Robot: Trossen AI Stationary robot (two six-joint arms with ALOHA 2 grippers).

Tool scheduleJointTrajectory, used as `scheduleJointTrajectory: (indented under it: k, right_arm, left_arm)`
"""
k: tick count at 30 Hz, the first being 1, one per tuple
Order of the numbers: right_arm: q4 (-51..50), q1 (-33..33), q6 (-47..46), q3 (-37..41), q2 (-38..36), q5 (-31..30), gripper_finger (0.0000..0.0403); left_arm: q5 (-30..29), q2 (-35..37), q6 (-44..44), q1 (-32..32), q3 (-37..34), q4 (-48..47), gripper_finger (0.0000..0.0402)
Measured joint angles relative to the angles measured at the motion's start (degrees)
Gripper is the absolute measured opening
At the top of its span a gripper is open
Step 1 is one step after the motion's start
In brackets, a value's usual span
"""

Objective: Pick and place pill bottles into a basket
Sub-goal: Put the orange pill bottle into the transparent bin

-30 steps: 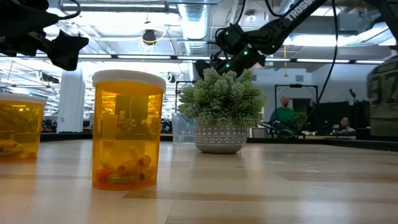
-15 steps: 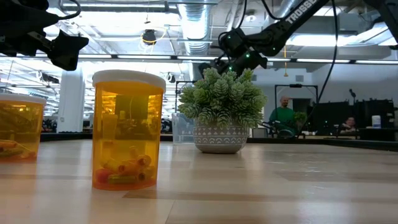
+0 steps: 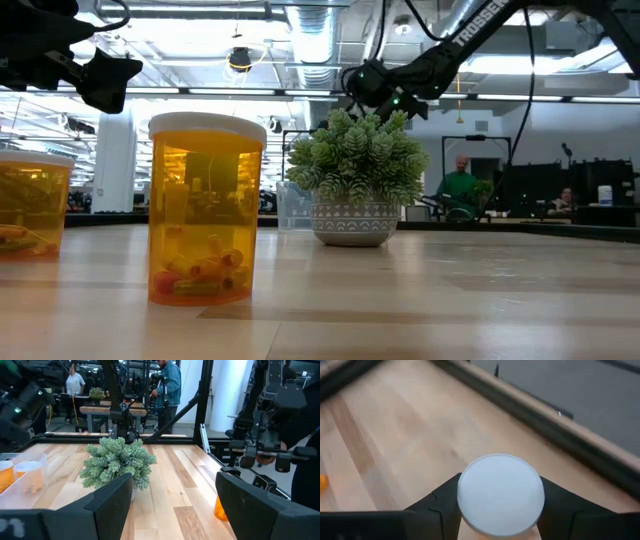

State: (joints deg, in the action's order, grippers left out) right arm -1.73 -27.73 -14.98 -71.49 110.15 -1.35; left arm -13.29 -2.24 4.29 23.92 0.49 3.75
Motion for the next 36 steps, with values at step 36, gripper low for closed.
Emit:
scheduleJointTrajectory:
  k: [36]
  right_arm:
    - [5.39, -1.62, 1.51, -0.12, 2.67, 0.48, 0.0218]
  left_arm:
    - [-0.01, 0.0, 0.0, -0.02, 0.0, -0.02, 0.0277]
